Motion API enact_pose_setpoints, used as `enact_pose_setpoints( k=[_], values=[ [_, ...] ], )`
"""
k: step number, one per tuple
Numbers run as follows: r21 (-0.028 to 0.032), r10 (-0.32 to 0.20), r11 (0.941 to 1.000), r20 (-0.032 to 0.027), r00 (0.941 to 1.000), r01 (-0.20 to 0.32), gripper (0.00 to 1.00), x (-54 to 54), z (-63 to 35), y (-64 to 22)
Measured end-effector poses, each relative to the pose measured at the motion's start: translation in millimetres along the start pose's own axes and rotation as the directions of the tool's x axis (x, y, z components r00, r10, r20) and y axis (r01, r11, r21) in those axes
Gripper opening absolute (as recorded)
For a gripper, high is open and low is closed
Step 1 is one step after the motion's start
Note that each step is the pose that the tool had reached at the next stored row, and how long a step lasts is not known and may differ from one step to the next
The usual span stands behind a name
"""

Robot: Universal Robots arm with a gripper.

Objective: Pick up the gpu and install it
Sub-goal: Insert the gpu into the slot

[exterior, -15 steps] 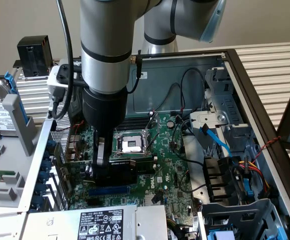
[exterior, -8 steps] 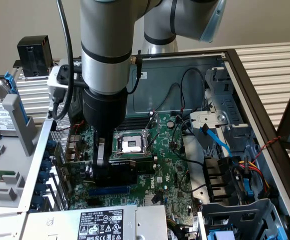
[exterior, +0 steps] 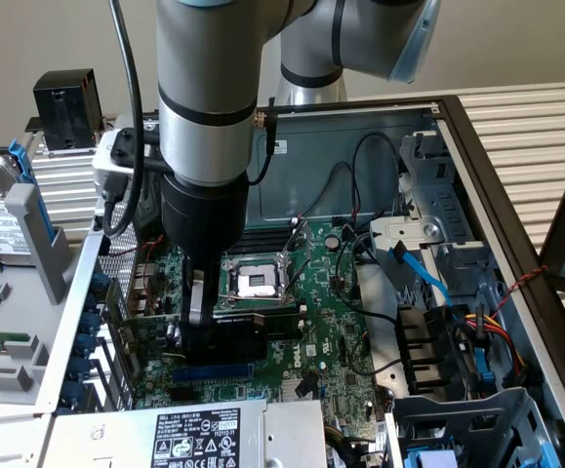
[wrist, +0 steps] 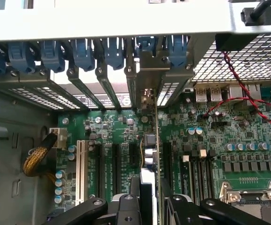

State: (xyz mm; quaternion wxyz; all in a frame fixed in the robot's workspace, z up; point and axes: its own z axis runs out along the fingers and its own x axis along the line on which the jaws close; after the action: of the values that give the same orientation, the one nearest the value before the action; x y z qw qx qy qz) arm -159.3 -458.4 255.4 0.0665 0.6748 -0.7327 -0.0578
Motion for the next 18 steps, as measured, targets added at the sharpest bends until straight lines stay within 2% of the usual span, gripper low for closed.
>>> enact_pose_setpoints(
  k=[18],
  values=[
    [-0.0013, 0.0, 1.0, -0.0011, 1.0, 0.0, 0.27, 0.1, 3.1, -0.3]
  ],
)
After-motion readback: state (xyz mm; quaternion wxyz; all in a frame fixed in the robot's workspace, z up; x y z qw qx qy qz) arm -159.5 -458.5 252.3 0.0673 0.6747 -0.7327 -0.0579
